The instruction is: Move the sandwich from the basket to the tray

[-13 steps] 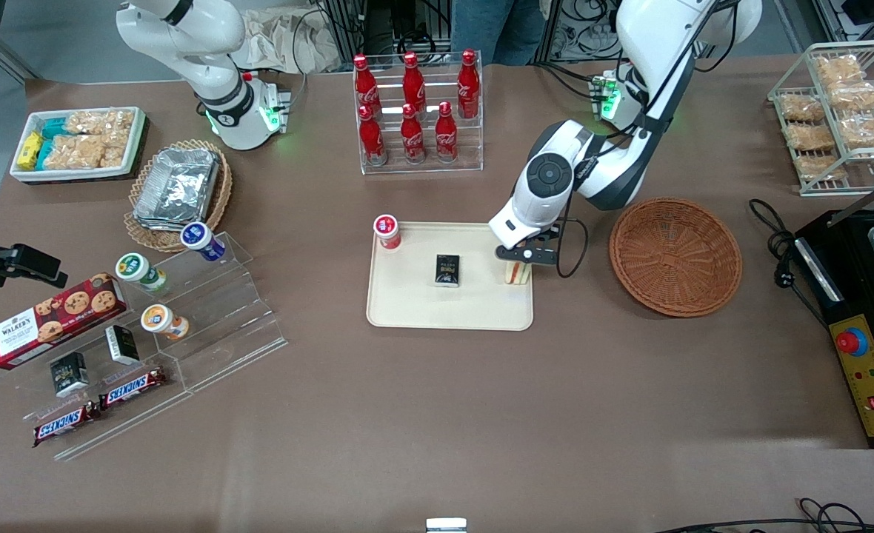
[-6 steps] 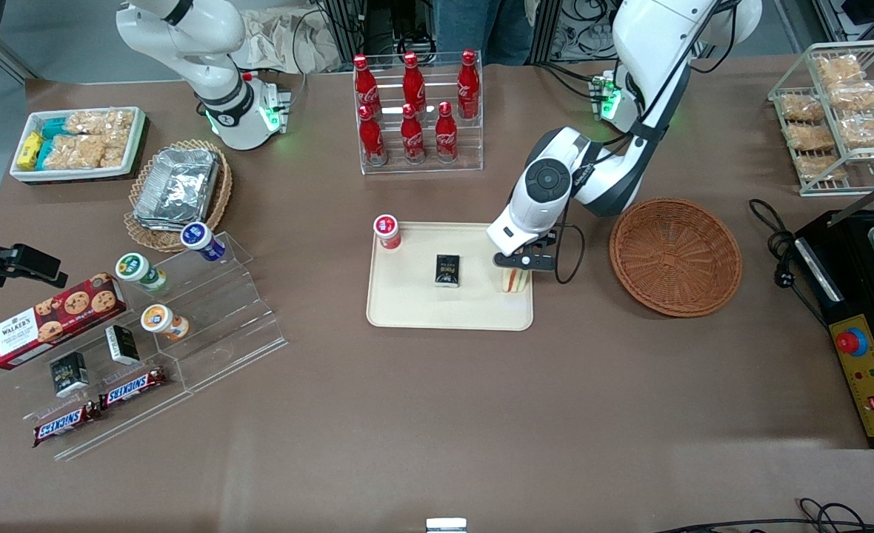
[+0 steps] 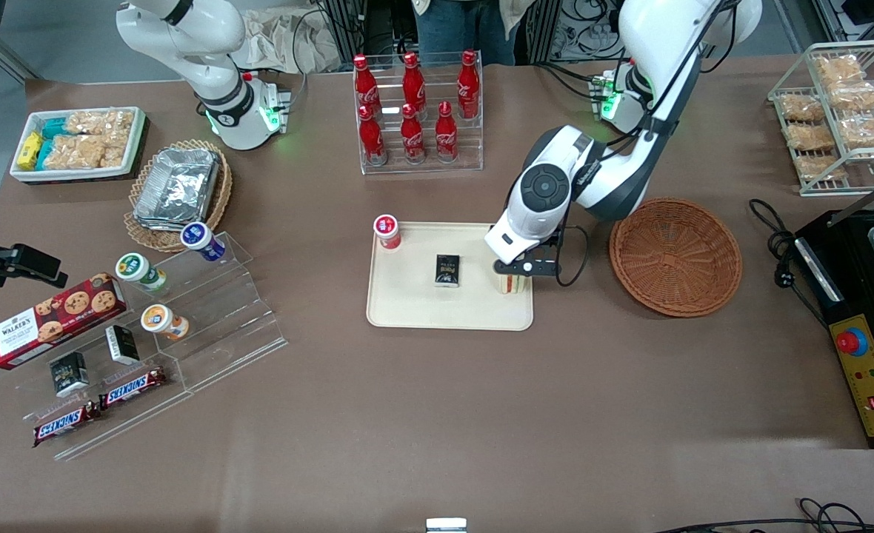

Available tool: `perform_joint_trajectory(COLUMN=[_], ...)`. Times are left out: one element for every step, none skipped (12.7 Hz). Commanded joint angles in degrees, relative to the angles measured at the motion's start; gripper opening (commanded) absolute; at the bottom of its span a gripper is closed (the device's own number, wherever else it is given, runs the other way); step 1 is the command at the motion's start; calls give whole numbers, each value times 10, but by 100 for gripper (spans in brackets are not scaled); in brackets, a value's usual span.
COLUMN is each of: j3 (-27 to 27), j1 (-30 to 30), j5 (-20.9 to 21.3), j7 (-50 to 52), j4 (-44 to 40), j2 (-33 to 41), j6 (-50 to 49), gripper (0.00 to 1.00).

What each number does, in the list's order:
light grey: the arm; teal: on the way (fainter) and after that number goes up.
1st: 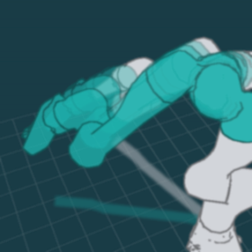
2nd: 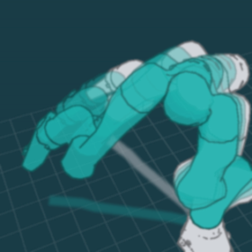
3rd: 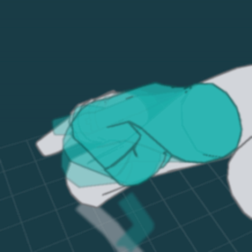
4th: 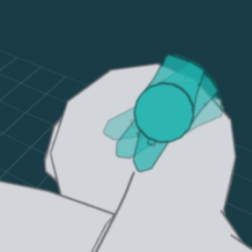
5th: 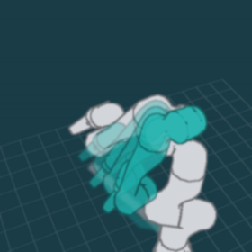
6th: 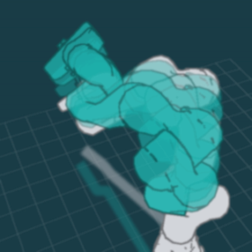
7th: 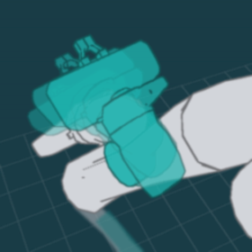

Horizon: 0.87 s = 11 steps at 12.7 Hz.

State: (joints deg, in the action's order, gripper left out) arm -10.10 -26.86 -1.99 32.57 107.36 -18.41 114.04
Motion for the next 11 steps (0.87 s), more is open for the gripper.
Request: perform_joint_trajectory(j3=[2,3,3,3,3,3,3,3,3,4,7], j1=[43,52,66,78,94,119,150,185,216,237,259], j5=[1,1,3,8,11,11,10,8,7,8,3], j7=[-19,-32,-37,-48,-55,-73,-107,-143,-165,-181,-189], j4=[-148,-166,-169,-169,-166,-162,-162,-163,-161,-156,-146], j2=[1,9,28,49,76,104,125,146,169,187,205], j6=[-164,-180,-181,-181,-182,-186,-201,-222,-238,-248,-251], gripper=[100,100,100,100,100,100,100,100,100,100,100])
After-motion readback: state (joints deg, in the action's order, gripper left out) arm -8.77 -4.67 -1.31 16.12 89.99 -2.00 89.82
